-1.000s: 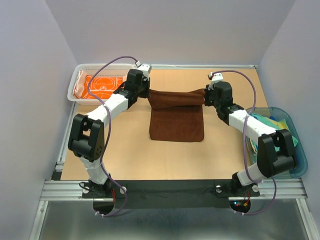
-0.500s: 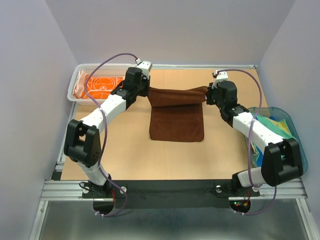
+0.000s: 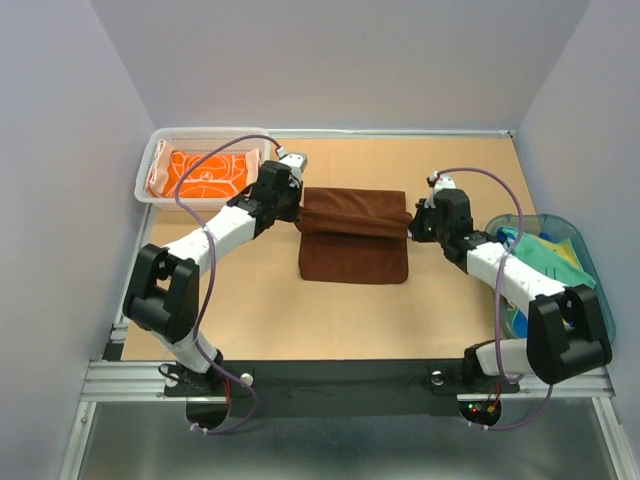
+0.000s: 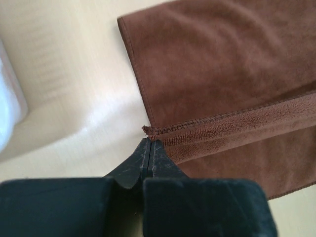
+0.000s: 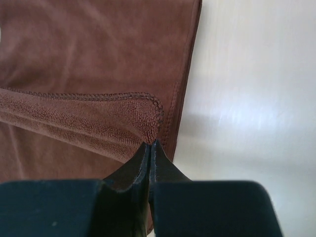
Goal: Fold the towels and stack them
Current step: Fold the towel
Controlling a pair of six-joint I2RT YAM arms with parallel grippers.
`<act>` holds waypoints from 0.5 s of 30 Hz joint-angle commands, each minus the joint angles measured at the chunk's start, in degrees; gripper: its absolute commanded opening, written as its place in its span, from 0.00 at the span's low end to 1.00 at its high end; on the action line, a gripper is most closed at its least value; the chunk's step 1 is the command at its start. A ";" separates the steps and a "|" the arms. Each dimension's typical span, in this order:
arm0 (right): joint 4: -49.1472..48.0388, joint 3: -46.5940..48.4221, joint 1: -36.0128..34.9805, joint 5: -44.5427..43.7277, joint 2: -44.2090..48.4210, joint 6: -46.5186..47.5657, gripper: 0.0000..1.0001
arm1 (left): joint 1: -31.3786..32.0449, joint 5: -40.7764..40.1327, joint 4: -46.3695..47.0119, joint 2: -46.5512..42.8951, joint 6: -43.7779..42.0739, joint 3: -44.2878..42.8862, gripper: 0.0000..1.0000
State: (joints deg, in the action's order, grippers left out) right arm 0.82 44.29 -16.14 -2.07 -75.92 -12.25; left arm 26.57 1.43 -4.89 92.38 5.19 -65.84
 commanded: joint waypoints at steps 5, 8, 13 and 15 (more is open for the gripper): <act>2.35 -2.72 0.94 -0.75 -7.04 -6.82 0.01 | 0.50 -2.66 -3.73 0.78 2.80 2.39 0.00; 2.52 -2.19 0.94 -0.39 -10.38 -7.70 0.01 | 0.59 -3.10 -4.69 3.59 4.21 2.39 0.00; 2.61 -2.19 1.02 -2.85 -11.79 -8.40 0.00 | 1.03 -3.19 -4.96 6.06 4.83 2.12 0.00; 2.52 -2.19 0.94 -3.21 -11.62 -8.14 0.01 | 1.29 -3.45 -5.22 7.19 4.83 1.77 0.00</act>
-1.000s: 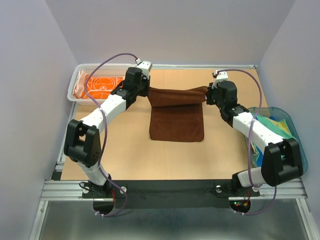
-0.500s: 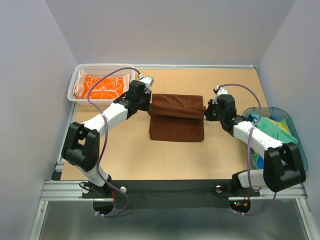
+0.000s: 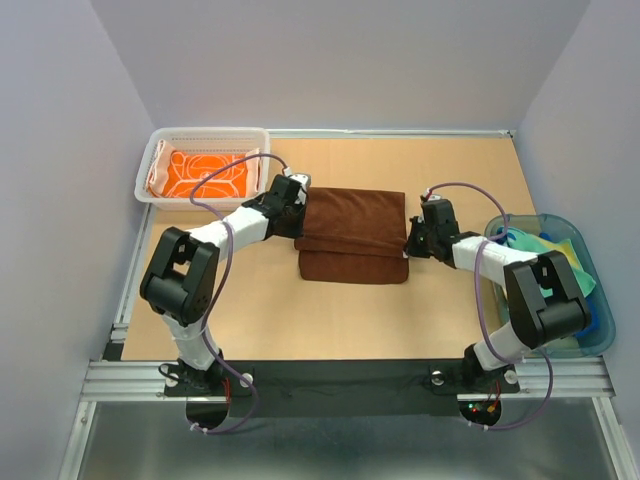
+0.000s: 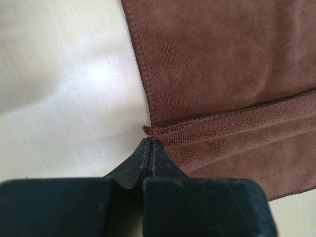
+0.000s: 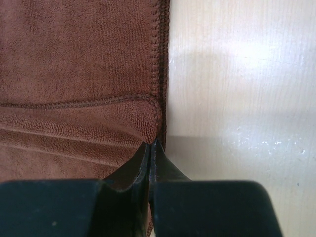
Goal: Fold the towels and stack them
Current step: Fold the towel
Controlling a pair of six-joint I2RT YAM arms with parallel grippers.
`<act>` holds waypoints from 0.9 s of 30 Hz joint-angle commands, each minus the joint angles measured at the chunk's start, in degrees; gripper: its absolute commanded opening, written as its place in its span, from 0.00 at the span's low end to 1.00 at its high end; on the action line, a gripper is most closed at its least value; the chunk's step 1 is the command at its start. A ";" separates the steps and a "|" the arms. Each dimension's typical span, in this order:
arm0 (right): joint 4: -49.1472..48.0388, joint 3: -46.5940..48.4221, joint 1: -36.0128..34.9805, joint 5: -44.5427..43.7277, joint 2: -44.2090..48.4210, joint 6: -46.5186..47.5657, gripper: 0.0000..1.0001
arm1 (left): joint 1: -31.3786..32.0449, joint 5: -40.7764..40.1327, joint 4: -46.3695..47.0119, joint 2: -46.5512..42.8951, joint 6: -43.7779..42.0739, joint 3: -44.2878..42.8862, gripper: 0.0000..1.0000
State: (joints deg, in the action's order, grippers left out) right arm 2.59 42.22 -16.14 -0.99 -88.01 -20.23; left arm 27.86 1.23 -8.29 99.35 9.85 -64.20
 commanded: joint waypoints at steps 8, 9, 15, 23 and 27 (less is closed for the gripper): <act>1.28 0.50 1.02 -5.16 4.15 1.07 0.01 | 0.44 -5.19 -4.54 -1.34 0.08 -1.27 0.00; 1.28 0.59 1.02 -5.24 4.68 1.16 0.01 | 0.44 -5.36 -4.45 -1.87 0.17 -1.19 0.00; 2.42 0.85 1.02 -4.45 7.32 0.72 0.01 | 1.14 -4.84 -3.57 -4.16 1.58 -0.13 0.02; 3.21 -0.64 1.02 -5.34 8.47 -0.42 0.04 | 4.40 -5.19 -0.94 -5.22 5.61 4.52 0.18; 5.31 -1.26 1.02 -3.84 9.25 -1.74 0.09 | 5.80 -6.16 -0.93 -8.02 7.90 7.69 0.34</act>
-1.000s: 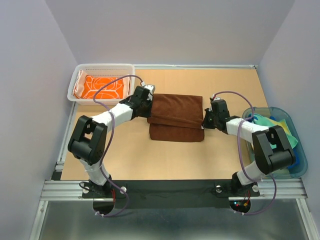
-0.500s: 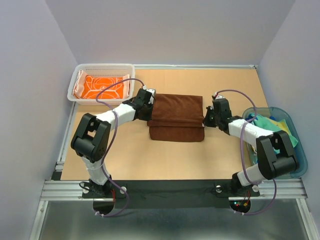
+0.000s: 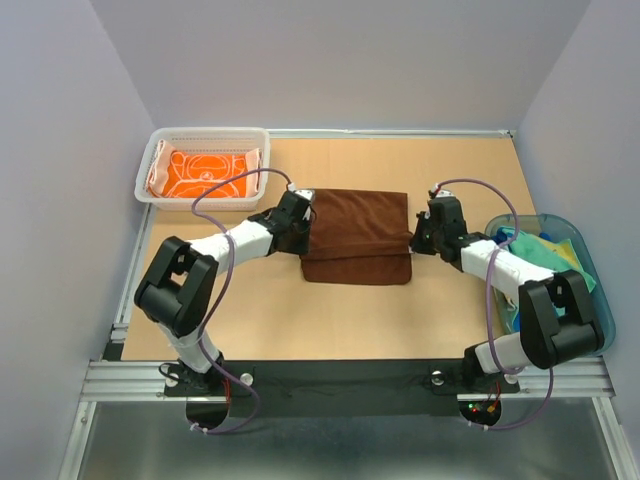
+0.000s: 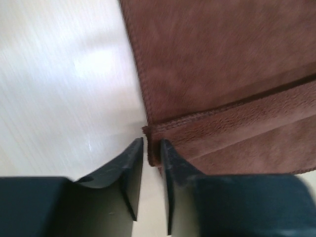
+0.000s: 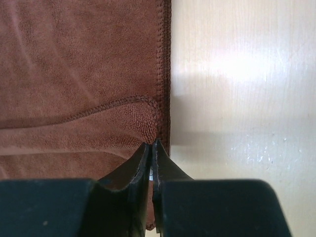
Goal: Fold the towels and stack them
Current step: Fold the towel
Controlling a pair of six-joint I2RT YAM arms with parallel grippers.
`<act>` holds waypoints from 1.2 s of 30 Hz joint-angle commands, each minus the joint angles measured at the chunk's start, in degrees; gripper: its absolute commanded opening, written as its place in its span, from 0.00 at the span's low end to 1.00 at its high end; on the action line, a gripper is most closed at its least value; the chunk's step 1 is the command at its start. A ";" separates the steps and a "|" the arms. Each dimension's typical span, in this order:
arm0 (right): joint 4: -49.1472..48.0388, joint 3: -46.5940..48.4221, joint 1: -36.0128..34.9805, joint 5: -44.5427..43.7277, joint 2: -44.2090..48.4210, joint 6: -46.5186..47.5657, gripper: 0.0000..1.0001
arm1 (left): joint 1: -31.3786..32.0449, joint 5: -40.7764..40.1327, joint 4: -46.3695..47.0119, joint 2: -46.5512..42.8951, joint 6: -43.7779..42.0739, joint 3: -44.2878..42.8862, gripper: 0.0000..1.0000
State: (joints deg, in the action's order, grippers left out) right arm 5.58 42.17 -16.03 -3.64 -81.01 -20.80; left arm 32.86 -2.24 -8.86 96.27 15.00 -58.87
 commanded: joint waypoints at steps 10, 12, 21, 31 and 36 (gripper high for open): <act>11.54 -1.39 0.83 10.84 13.41 -2.15 0.42 | 5.37 -3.30 1.30 -24.97 7.40 13.51 0.86; 13.21 -0.60 0.83 11.55 14.83 -0.57 0.50 | 5.28 -4.26 1.31 -30.42 8.37 15.97 0.86; 13.49 8.53 -0.83 19.99 7.82 7.69 0.53 | 2.04 -10.23 -0.80 -40.72 4.97 15.37 0.86; 14.45 20.49 -8.66 22.09 -10.19 19.20 0.74 | -1.75 -14.20 4.64 -46.77 -1.55 20.11 0.86; 14.45 23.04 -10.42 24.03 -16.54 23.08 0.75 | -2.63 -18.33 4.20 -48.98 -0.68 20.38 0.86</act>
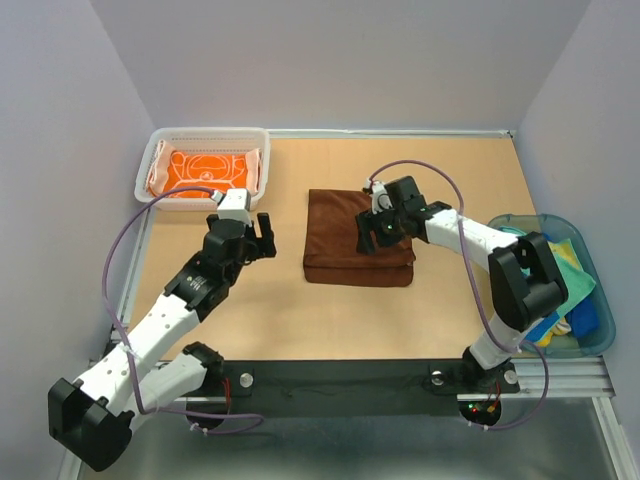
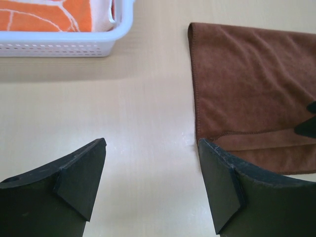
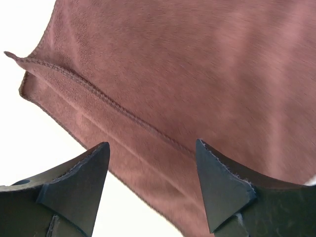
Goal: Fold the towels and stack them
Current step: Fold the towel
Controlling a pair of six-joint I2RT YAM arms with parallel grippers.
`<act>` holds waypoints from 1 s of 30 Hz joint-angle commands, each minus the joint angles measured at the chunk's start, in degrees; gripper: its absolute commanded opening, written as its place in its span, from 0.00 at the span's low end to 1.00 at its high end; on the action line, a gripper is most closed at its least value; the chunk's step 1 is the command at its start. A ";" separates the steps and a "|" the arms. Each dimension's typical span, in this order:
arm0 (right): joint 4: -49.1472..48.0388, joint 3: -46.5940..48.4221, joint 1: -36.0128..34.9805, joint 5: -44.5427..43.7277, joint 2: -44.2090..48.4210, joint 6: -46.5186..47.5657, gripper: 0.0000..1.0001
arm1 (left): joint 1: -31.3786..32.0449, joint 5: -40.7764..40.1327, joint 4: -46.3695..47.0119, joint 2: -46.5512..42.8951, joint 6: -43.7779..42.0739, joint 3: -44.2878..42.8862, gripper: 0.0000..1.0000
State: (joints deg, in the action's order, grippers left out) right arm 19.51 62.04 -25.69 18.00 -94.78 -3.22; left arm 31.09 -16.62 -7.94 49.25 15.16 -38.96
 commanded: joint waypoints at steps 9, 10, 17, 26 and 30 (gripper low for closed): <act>0.88 2.56 -3.05 6.35 -6.56 8.06 0.74 | -1.12 -6.05 3.64 -3.46 -1.71 0.46 0.86; 0.97 2.47 -3.05 6.52 -6.64 8.06 0.73 | -1.12 -5.97 3.64 -3.46 -1.62 0.55 0.86; 1.76 0.98 -3.58 7.84 -5.59 8.50 0.69 | -1.21 -5.35 3.73 -3.38 -1.62 0.64 0.86; 3.61 -1.74 -4.37 9.25 -3.31 7.97 0.56 | -1.21 -4.91 3.81 -3.11 -1.62 0.73 0.86; 4.49 -3.59 -5.42 9.16 -1.03 6.57 0.54 | -1.30 -4.47 3.99 -2.50 -1.54 0.73 0.86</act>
State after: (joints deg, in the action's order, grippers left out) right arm 22.50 59.90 -29.63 25.96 -99.61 4.23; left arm 30.24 -20.82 -6.48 46.98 14.04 -38.92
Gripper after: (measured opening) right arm 0.544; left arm 0.858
